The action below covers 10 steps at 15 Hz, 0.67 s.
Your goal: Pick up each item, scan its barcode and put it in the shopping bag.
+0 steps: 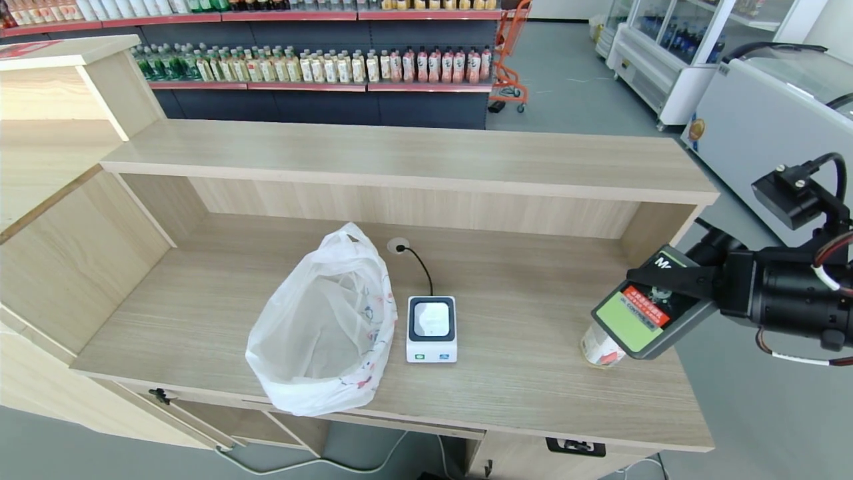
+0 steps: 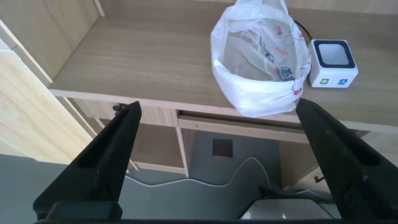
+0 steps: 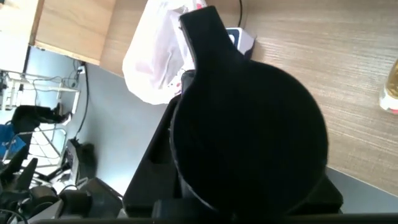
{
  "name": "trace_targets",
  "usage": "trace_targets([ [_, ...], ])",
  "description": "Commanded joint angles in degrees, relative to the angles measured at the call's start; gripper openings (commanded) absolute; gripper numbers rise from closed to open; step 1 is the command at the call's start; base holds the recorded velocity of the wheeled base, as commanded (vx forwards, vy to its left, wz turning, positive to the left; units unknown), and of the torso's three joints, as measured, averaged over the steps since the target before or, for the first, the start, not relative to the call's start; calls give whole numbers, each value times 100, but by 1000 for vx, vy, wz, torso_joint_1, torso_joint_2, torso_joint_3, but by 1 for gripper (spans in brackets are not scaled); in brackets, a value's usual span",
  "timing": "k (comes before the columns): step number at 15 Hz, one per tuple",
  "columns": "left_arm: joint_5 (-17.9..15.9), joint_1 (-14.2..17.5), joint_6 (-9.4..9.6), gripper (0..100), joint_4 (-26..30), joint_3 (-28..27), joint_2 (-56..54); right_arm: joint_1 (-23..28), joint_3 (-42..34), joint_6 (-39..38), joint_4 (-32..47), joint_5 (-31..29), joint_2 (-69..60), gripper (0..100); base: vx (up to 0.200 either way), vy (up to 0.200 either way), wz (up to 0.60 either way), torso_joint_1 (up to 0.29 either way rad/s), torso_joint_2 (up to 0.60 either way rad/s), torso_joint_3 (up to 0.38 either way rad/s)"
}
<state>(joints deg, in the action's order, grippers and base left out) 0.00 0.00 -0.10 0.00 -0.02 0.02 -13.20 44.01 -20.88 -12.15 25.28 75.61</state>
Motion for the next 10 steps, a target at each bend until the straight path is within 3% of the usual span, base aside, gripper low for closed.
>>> trace_targets([
  [1, 0, 0, 1, 100, 0, 2, -2, -33, -24, 5, -191, -243, 244, 0, 0, 200, 0, 2, -2, 2],
  [4, 0, 0, 1, 100, 0, 2, -2, -95, 46, 14, -815, -867, 877, 0, 0, 200, 0, 4, 2, 2],
  [9, 0, 0, 10, 100, 0, 2, -2, -358, 20, -30, -1588, -981, 1932, 0, 0, 200, 0, 0, 4, 0],
  [10, 0, 0, 1, 100, 0, 2, -2, -438, 38, -21, -1843, -990, 2239, 0, 0, 0, 0, 0, 0, 0],
])
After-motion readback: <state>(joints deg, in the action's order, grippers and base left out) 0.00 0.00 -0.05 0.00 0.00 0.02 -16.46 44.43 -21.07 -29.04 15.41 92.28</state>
